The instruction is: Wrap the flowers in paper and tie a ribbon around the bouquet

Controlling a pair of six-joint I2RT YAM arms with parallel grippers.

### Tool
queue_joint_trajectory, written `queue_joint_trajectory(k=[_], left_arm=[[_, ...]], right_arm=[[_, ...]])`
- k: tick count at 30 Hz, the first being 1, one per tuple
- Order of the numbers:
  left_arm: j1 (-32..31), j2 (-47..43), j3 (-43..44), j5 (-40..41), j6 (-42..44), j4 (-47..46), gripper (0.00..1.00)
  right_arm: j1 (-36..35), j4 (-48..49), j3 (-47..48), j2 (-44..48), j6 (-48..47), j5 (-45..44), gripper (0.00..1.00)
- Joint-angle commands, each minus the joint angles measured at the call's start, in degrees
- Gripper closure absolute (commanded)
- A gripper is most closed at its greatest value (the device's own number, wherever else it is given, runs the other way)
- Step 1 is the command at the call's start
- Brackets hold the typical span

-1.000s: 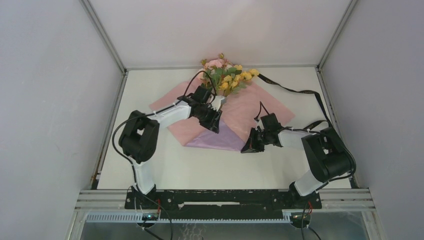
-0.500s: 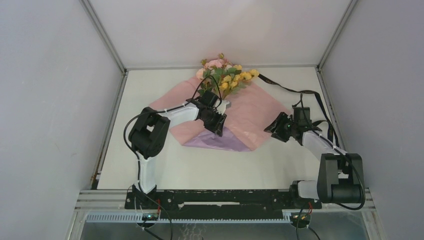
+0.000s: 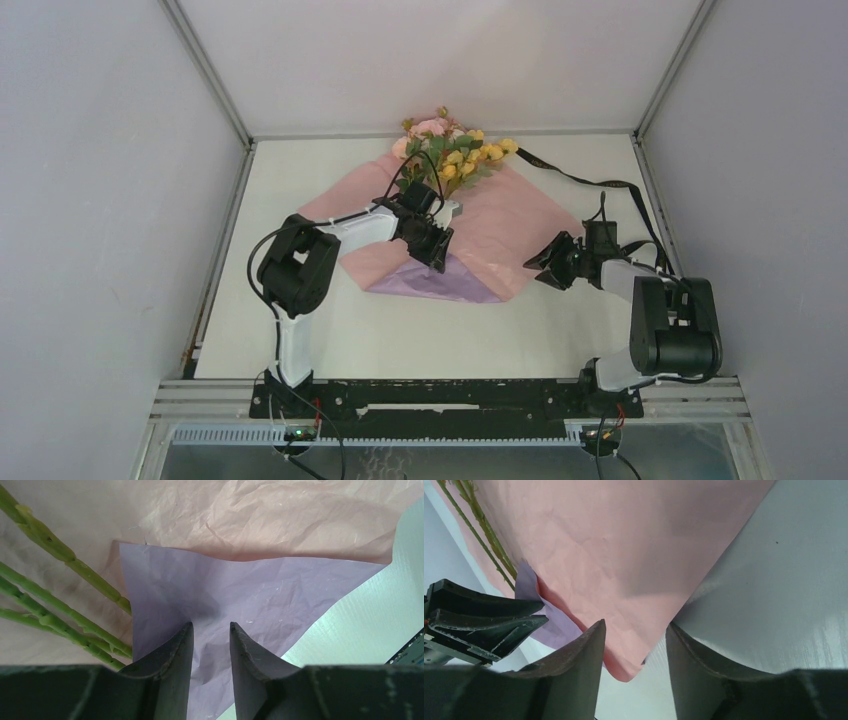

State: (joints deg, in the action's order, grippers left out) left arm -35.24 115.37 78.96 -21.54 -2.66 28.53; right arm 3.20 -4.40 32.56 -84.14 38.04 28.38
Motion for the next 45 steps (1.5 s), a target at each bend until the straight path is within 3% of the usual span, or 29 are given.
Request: queue_joint_trajectory(k=[1,7,12,14,21,25,36,45], left_arm=[[0.1,-0.1,0.9,1.5,-0.2,-1.2,0.62],[0.2,0.5,1.2,1.8,-0.2,-1.0,0.62],[0.2,1.2,1.6,2.2,-0.2,-0.9,0.62],[0.2,1.3,1.5,2.2,-0.2,-0.9,0.62],[0.7,2.4,2.5,1.9,-0.8,-0.5,0.63],[1.3,3.4,3.0,1.1,-1.4,-0.6,0.63],[3.2,6.1,2.7,-2.0,-3.5,-1.6,0.63],[7.8,8.1,0.6,-12.0,-10.7,-7.0,0.63]], right_arm=[[-0.5,5.4,-0.9,-0.8,1.6,1.9,0.5],[-1.6,6.1,0.6,-0.1,1.2,2.7,0.87],[-3.1,1.5,2.2,3.6,0.1,0.8,1.0],[-3.1,0.5,2.2,6.0,-0.3,-0.1,1.0],[-14.9,-4.8,9.1,13.5,-4.8,-10.4,1.0],[-21.0,-2.1,13.2,13.8,-4.8,-12.4,1.0],[-32.8,6.3,22.8,0.2,-3.6,-13.2,1.0],[-36.0,18.4,23.5,-10.9,-1.0,-9.0,1.0]])
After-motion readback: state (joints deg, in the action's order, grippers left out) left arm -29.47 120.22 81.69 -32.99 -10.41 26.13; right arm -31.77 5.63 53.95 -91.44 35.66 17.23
